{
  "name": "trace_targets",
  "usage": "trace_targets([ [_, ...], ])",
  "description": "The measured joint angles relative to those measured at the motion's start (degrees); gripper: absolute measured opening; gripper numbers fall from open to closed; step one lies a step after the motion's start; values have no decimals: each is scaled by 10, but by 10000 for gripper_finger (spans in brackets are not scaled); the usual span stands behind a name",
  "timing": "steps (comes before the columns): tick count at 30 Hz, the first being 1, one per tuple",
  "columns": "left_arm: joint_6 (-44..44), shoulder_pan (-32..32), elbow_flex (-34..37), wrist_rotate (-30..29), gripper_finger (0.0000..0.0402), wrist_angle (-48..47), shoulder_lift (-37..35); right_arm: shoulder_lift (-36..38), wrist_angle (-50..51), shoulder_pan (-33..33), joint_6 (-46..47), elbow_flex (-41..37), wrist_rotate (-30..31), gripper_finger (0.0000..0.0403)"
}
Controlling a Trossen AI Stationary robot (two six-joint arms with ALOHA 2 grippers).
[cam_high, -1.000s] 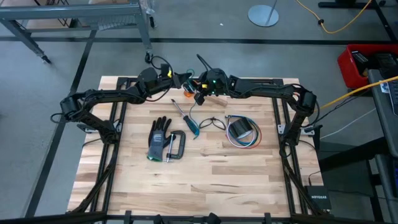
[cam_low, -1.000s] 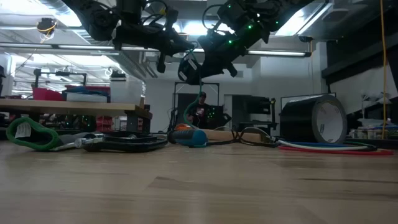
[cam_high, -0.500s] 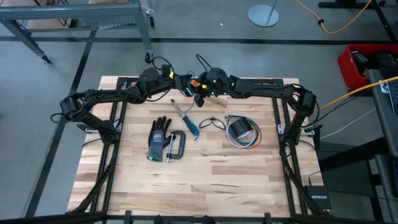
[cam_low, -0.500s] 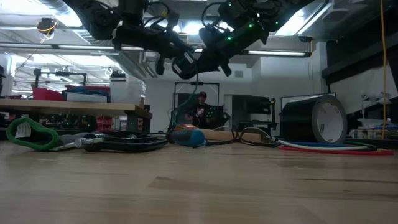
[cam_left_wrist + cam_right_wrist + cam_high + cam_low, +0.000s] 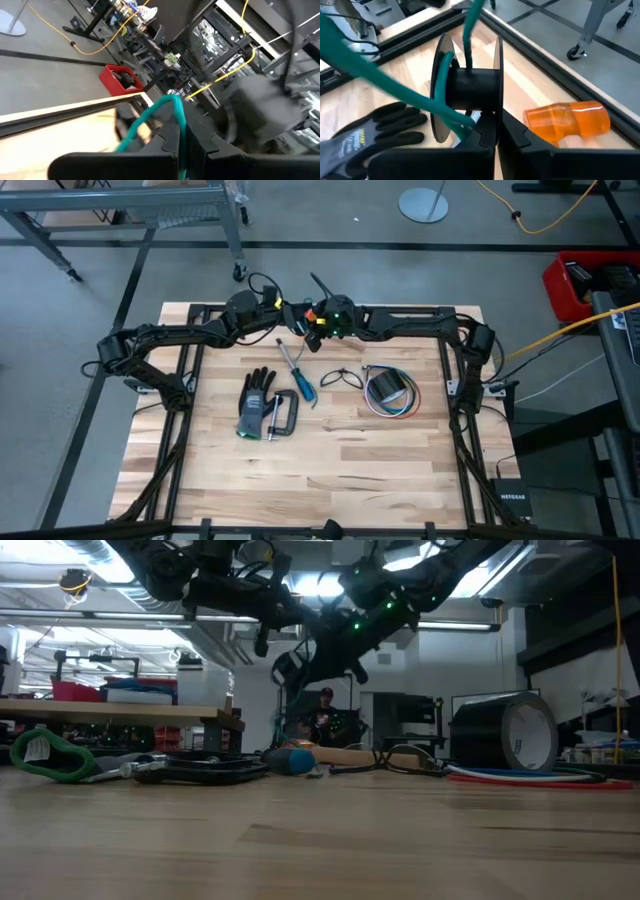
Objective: Coil cords
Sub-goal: Coil the green wire onto the spool
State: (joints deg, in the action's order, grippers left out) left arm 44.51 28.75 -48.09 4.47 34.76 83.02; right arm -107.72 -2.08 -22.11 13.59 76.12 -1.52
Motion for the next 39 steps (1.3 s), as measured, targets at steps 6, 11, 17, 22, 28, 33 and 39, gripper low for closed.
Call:
trace_targets([
  [6,-15,-7,-2,0,0,-7,0,-9,-34,0,14,0,2,1],
  [11,-11,-9,-4,-2,0,-18,-2,-11,-40,-1,9,9,3,1],
  [17,-14,-9,-4,1,0,-18,-2,-11,-33,-13,6,16,5,1],
  [22,-12,-10,-2,16,0,-30,1,-7,-29,-36,10,20,4,1],
  [28,-13,-9,-2,17,0,-34,0,-7,-34,-51,12,20,-11,1],
  [33,-14,-10,-2,17,0,-43,0,-7,-50,-54,15,19,-21,1],
  [39,-14,-11,-2,15,0,-71,-1,-8,-71,-63,19,19,-28,1],
])
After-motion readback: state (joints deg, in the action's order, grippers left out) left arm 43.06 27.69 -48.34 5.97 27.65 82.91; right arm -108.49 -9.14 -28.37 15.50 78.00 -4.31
